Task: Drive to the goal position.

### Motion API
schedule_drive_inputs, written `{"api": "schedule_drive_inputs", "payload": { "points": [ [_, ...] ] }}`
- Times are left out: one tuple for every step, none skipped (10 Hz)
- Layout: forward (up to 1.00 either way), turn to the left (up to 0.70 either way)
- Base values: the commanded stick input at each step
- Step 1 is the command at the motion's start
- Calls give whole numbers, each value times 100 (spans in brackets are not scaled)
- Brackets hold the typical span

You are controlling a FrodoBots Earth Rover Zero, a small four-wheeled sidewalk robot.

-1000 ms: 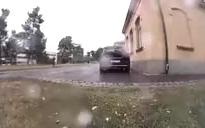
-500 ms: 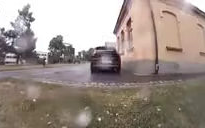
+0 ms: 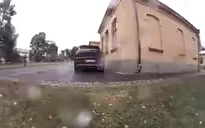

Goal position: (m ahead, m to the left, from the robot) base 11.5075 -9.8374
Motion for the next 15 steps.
{"api": "schedule_drive_inputs", "payload": {
  "points": [
    [0, -85],
    [0, -85],
    [0, -85],
    [0, -85],
    [0, -85],
    [0, -85],
    [0, -85],
    [0, -85],
    [0, -85],
    [25, -60],
    [85, 0],
    [85, 0],
    [85, 0],
    [85, 0],
    [85, 0]
  ]
}}
